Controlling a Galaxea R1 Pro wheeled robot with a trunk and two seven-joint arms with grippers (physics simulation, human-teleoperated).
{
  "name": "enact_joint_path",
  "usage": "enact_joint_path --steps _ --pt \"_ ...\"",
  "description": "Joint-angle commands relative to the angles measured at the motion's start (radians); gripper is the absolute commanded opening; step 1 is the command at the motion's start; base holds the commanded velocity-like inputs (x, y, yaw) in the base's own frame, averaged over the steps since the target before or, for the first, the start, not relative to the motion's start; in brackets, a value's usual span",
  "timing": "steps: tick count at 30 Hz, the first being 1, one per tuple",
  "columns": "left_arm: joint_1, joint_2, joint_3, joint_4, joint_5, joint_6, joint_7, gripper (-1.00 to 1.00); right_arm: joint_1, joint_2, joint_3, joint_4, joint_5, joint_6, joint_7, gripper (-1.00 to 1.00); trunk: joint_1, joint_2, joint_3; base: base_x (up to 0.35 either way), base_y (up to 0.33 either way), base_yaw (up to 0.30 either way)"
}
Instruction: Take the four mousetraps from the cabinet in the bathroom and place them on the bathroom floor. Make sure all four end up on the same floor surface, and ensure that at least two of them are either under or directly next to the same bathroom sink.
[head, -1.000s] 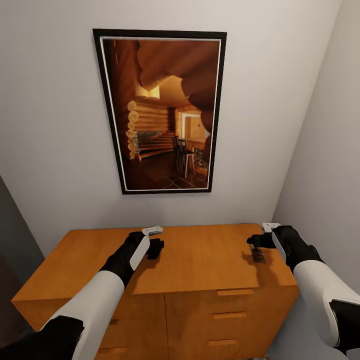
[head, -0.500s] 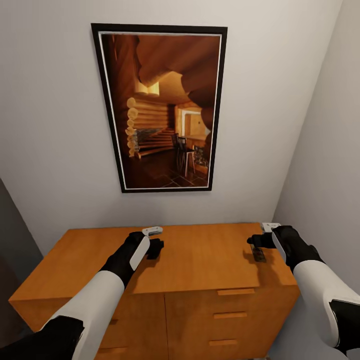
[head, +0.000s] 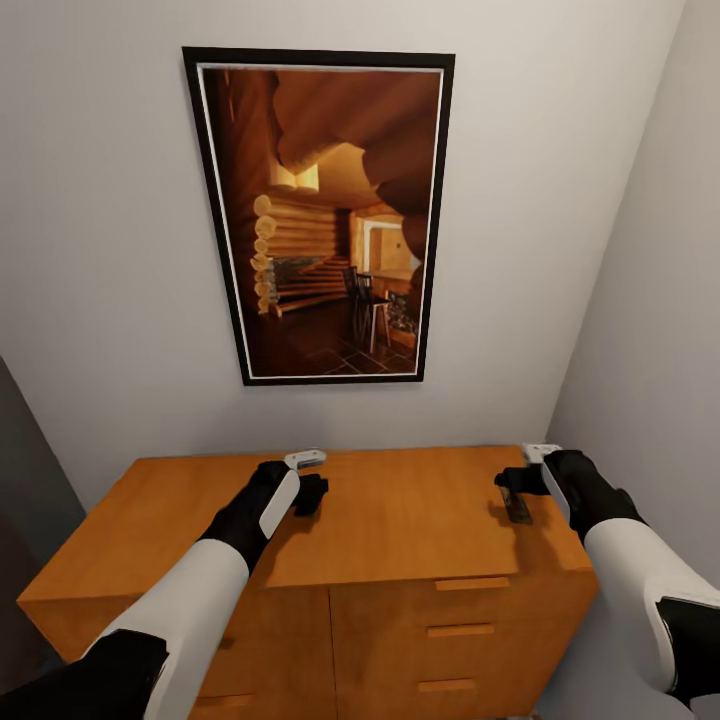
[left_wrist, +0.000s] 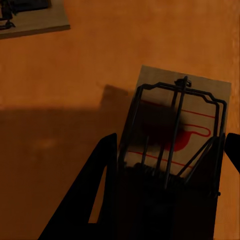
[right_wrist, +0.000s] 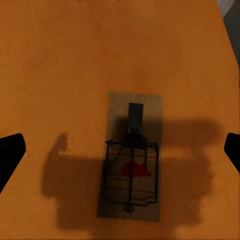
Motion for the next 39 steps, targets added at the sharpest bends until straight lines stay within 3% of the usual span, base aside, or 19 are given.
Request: enact_joint_path --steps 1,5,15,33,39 --pt "-0.007 0.0 -0.002 -0.007 0.01 0.001 0.009 -1.0 -0.006 0.006 -0.005 -0.002 0.005 -0.002 0.009 1.0 0.0 -0.001 -0.002 0.0 0.0 0.0" --pt "-0.011 0.0 -0.002 -0.023 0.01 0.0 0.011 -1.0 -0.028 0.029 -0.005 -0.002 0.004 -0.006 0.009 1.0 0.0 -0.001 -0.002 0.0 0.0 0.0" --pt "0.036 0.0 -0.002 -0.008 0.018 -0.002 0.012 -1.0 -0.032 0.083 -0.005 0.017 0.011 -0.005 0.003 1.0 0.0 -0.001 -0.002 0.0 0.0 0.0" --pt "0.037 0.0 -0.003 -0.008 0.018 -0.004 0.018 -1.0 -0.032 0.066 -0.011 0.017 0.015 -0.001 -0.009 1.0 0.0 -0.001 -0.002 0.0 0.0 0.0" --pt "0.037 0.0 -0.003 -0.009 0.018 -0.005 0.014 -1.0 -0.032 0.039 -0.011 0.018 0.011 -0.002 -0.002 1.0 0.0 -0.001 -0.002 0.0 0.0 0.0"
